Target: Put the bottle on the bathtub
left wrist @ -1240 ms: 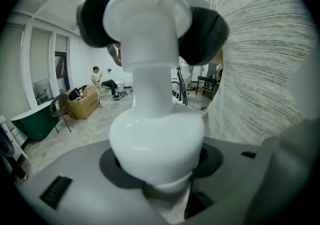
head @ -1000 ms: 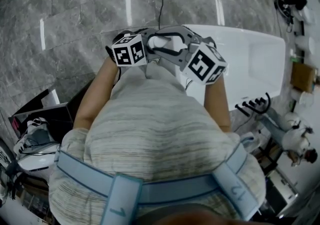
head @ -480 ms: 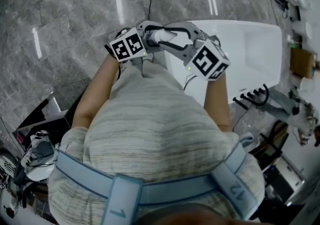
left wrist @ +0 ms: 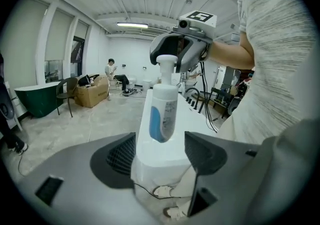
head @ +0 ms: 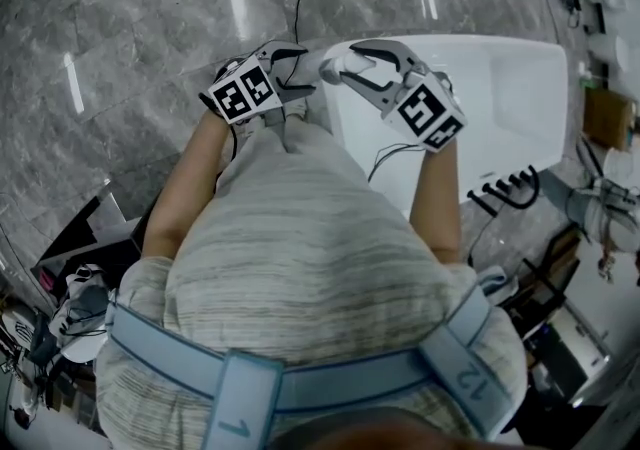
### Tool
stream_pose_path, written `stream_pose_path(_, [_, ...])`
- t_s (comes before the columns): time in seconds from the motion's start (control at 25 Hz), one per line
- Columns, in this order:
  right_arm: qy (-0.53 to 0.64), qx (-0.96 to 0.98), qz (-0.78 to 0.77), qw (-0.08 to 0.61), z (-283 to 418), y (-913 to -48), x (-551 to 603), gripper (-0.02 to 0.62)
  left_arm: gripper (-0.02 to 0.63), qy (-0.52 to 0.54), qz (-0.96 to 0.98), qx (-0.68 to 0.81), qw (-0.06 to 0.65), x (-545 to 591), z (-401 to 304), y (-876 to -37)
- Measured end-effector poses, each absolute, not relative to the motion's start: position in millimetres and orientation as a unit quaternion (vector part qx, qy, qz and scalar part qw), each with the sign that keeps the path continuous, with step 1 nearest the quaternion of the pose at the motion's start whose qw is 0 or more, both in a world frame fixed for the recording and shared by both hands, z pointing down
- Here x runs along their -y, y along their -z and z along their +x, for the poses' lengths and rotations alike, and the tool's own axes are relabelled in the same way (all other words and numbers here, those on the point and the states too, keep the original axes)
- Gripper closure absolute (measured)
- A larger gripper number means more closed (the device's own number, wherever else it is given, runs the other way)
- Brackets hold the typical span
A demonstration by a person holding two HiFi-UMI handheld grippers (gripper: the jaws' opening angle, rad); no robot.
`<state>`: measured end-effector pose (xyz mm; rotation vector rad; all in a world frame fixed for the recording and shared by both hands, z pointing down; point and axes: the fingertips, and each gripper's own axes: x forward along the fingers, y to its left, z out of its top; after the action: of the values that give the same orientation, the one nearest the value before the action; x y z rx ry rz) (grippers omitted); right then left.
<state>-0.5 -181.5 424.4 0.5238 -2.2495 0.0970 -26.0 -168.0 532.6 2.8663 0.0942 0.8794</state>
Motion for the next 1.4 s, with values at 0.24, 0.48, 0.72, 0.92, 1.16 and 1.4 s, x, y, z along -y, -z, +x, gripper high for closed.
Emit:
stream_pose_path(0.24, [-0.052,0.880,0.221,0.417,31.6,-456.2,197.9,0.440,0.314,-0.297,0.950,-0.007,0.096,168.0,-43.5,-534.7])
stream_pose_path(0.48, [-0.040,0.867,0.193,0.458,57.6,-498.0,208.2,0.440,0.313,-0.294,0.948,0.008,0.118,169.4,-51.7,-529.4])
stream_pose_path(0.72, [-0.032,0.859,0.146,0.490,81.8,-540.1,207.7,0.440,0.314,-0.291,0.945,0.006,0.146,167.1,-46.4,-527.3])
stream_pose_path(0.92, [-0.019,0.853,0.112,0.510,95.6,-570.8,205.9,0.440,0.316,-0.286,0.946,0.003,0.151,165.7,-30.3,-521.4])
stream_pose_path(1.16, [0.005,0.843,0.072,0.533,109.4,-605.2,215.1,0.440,0.418,-0.287,0.945,0.011,0.156,170.8,-18.0,-518.0])
stream_pose_path(1.4, [0.031,0.842,0.059,0.536,116.7,-636.5,226.6,0.440,0.601,-0.293,0.940,0.043,0.168,179.2,-17.2,-520.9])
